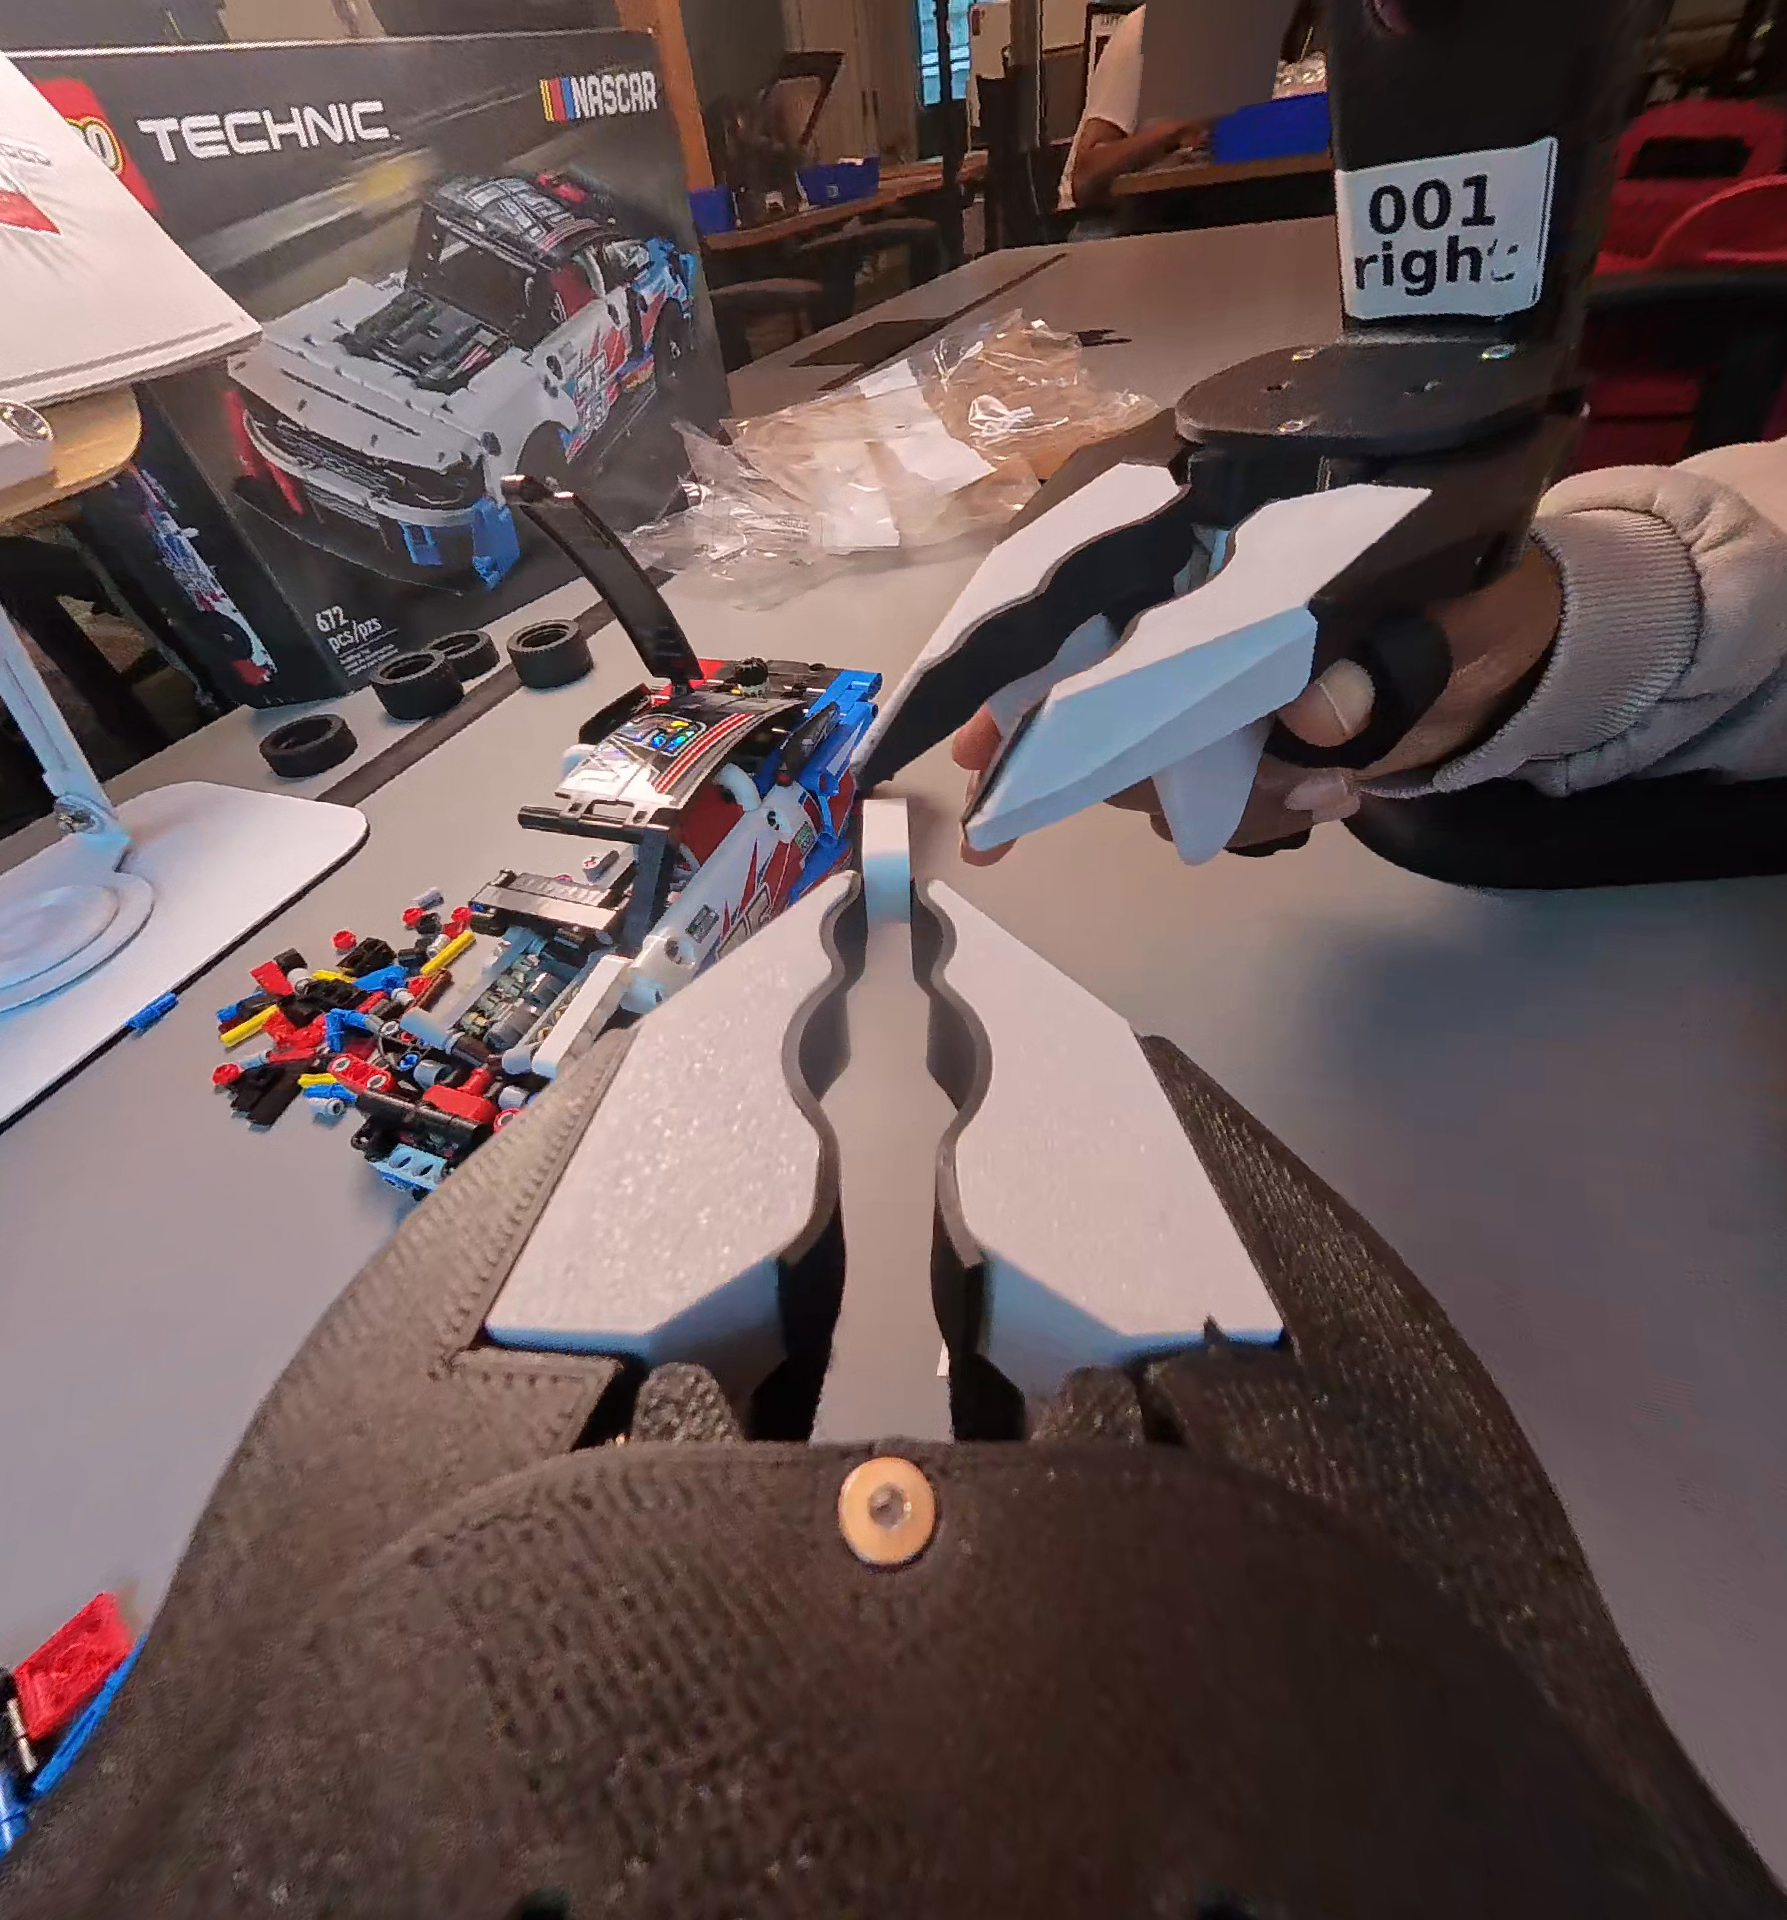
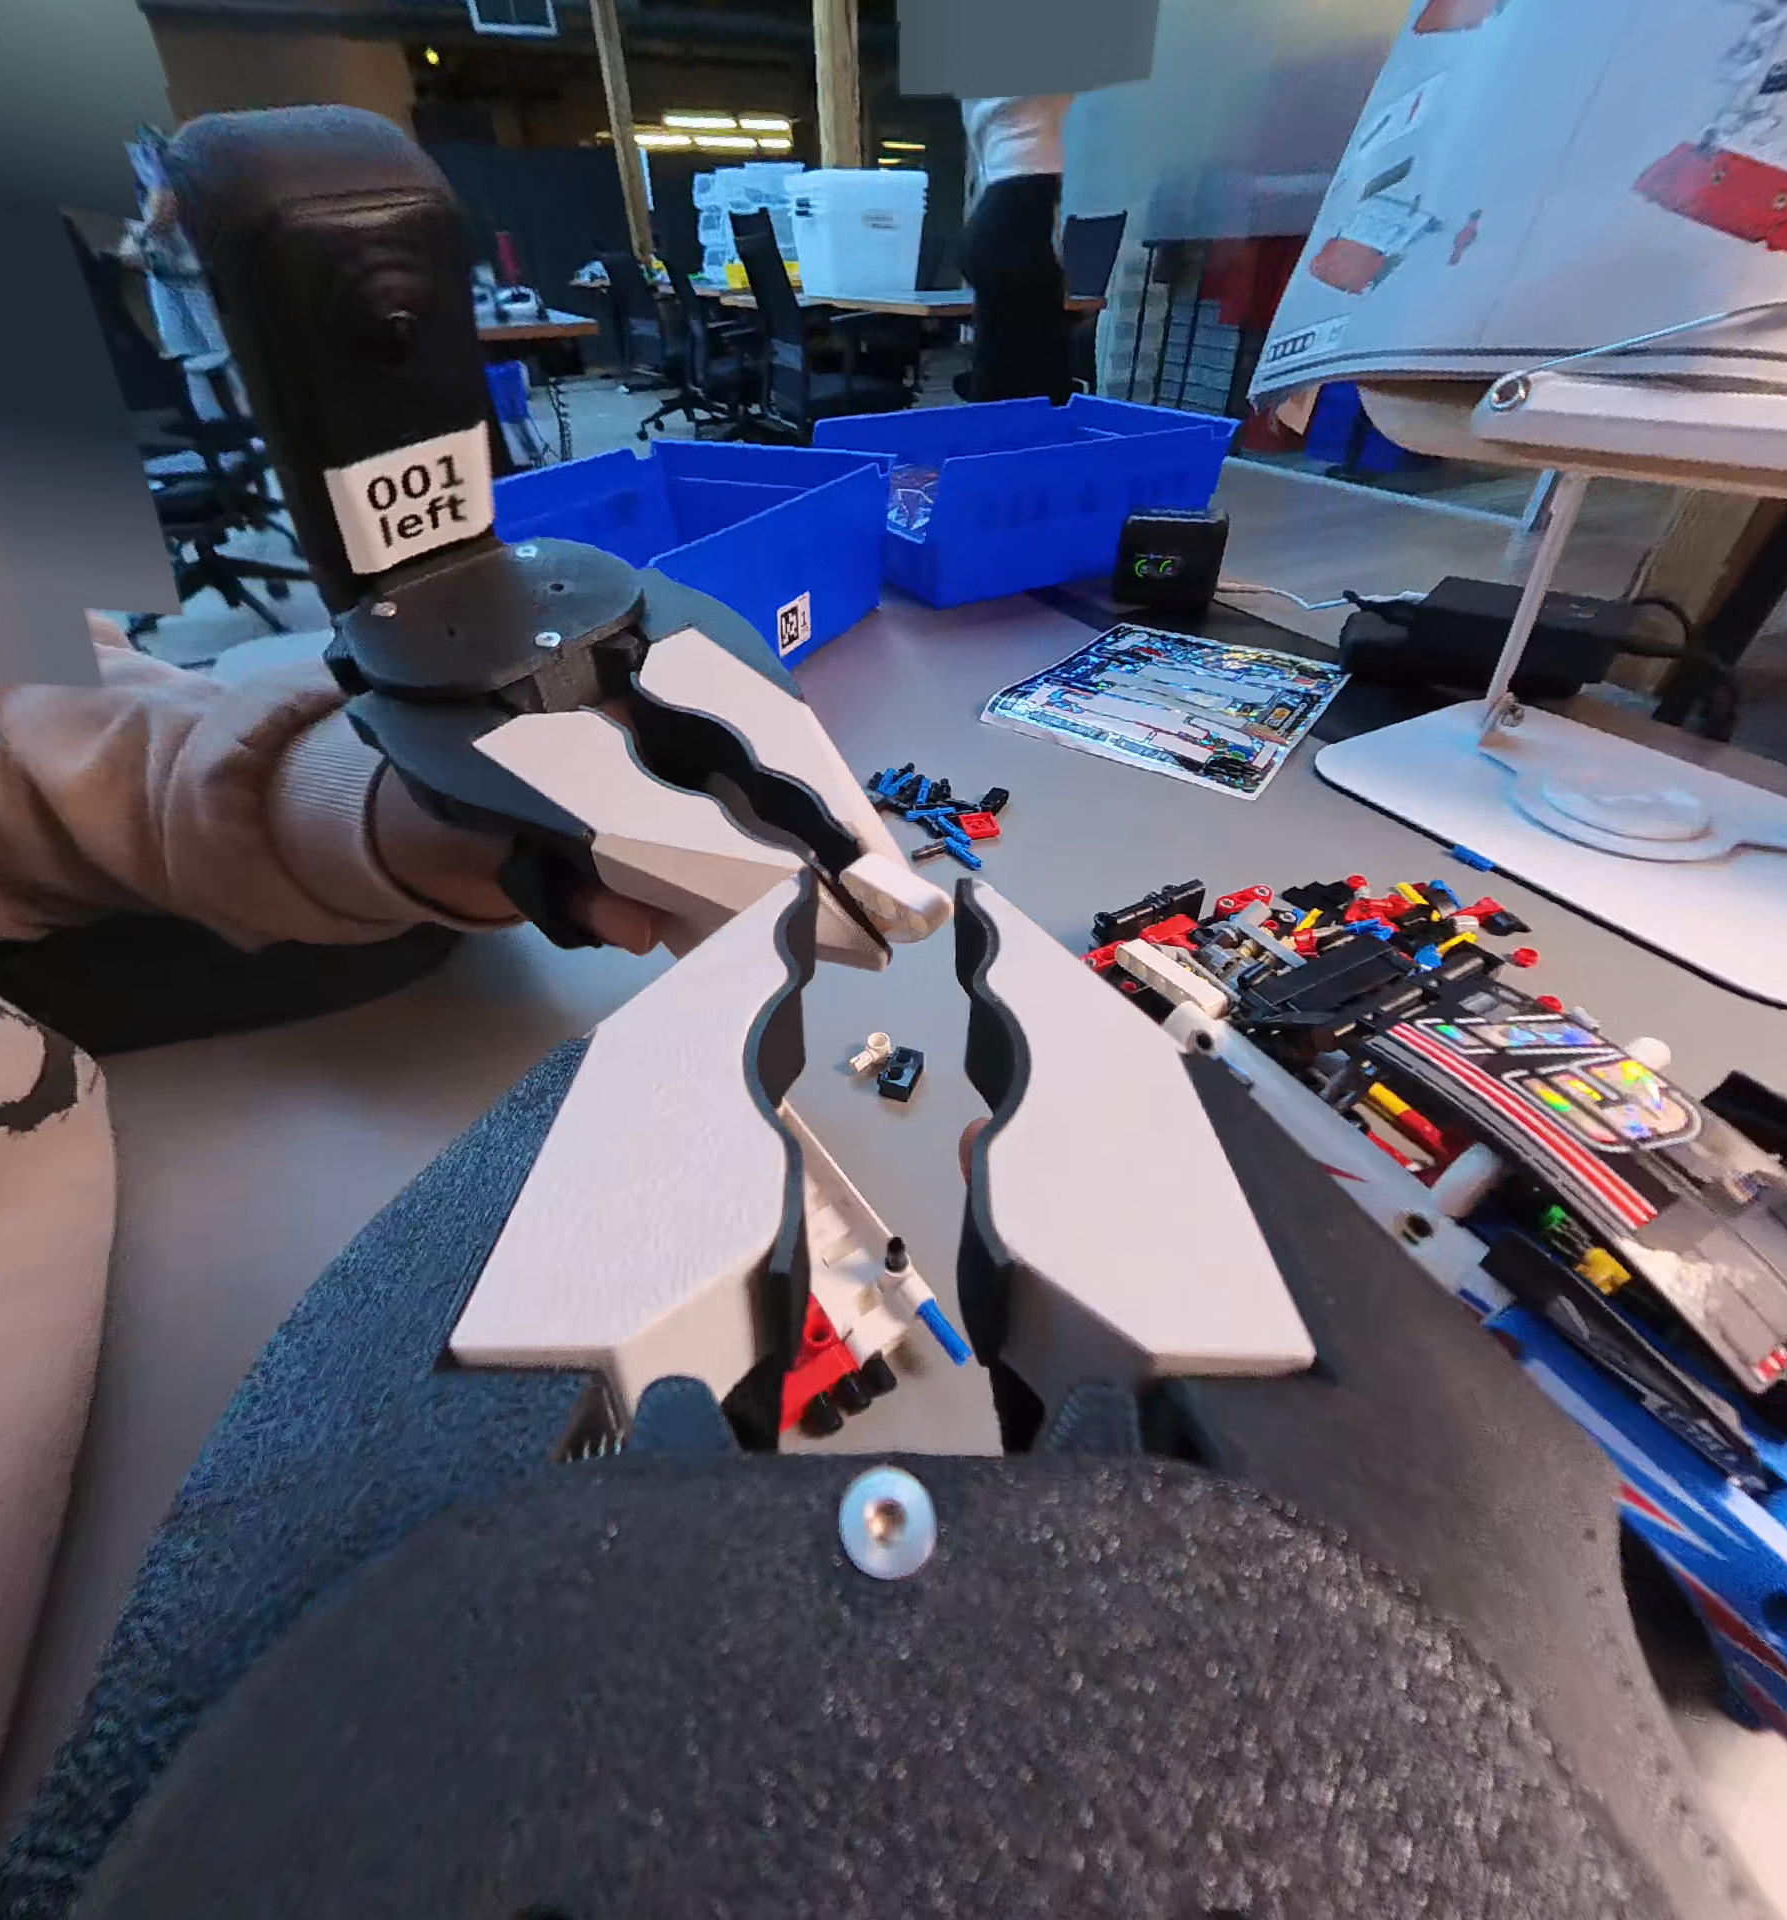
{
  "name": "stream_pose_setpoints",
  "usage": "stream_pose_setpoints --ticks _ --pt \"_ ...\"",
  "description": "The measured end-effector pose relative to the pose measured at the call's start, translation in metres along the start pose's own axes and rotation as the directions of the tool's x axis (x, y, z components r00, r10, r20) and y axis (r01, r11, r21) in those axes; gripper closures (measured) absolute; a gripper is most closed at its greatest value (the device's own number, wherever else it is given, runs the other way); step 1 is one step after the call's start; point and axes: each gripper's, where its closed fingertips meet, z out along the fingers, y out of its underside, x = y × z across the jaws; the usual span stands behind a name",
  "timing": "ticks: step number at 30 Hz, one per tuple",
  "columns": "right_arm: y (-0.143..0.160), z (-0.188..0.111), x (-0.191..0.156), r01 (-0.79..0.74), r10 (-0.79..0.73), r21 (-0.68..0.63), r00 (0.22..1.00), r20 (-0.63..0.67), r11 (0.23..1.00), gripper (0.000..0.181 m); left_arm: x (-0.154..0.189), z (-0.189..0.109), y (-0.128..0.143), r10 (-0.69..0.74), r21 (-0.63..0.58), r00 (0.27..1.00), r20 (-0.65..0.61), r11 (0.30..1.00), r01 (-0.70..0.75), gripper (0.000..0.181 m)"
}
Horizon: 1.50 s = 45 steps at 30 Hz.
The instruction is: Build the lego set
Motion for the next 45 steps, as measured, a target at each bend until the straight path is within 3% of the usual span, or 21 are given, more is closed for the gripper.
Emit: stream_pose_setpoints --ticks 5,8,9,12,15,17,20,26,30,38,45 --pt "-0.002 -0.001 0.004 -0.204 0.203 0.012 0.978 0.041 0.979 0.158 0.007 0.002 -0.002 0.113 -0.008 0.993 0.037 0.994 -0.113 0.176" --pt "-0.001 0.001 -0.003 -0.278 0.277 0.002 0.956 0.096 0.961 0.181 0.016 0.004 -0.003 0.141 0.004 0.990 0.017 0.990 -0.141 0.176" --pt "-0.001 0.001 -0.004 -0.292 0.291 -0.008 0.950 0.113 0.956 0.181 0.018 0.005 -0.003 0.139 0.006 0.990 0.008 0.990 -0.139 0.176" --pt "-0.001 -0.003 -0.004 -0.348 0.348 -0.034 0.921 0.176 0.937 0.181 0.019 0.004 -0.005 0.088 0.030 0.996 -0.024 0.996 -0.087 0.176" --pt "-0.009 -0.012 0.011 -0.399 0.389 0.014 0.902 0.186 0.917 0.181 0.011 0.000 -0.009 -0.051 0.055 0.997 -0.056 0.997 0.054 0.176" --pt "-0.015 -0.017 0.017 -0.327 0.314 0.054 0.934 0.169 0.944 0.181 0.000 -0.002 -0.008 -0.172 0.061 0.983 -0.067 0.982 0.176 0.176" --pt "-0.011 -0.017 0.012 -0.086 0.082 0.035 0.991 0.104 0.996 0.167 -0.013 -0.004 -0.005 -0.310 0.066 0.948 -0.070 0.947 0.315 0.176" --pt "0.003 -0.003 0.000 0.280 -0.281 -0.039 0.959 -0.028 0.959 0.162 -0.008 0.001 0.000 -0.434 0.043 0.893 -0.121 0.896 0.441 0.175" --pt "0.012 0.002 -0.004 0.285 -0.287 -0.073 0.958 -0.012 0.956 0.145 -0.003 0.003 0.000 -0.444 0.040 0.886 -0.130 0.891 0.452 0.175" --pt "0.018 0.003 -0.003 0.355 -0.360 -0.113 0.932 -0.030 0.928 0.151 0.008 0.006 0.005 -0.558 -0.033 0.801 -0.218 0.824 0.566 0.175" --pt "0.032 -0.002 -0.008 0.534 -0.530 -0.128 0.846 0.066 0.836 0.149 0.028 0.005 0.012 -0.741 -0.204 0.557 -0.375 0.652 0.730 0.176"
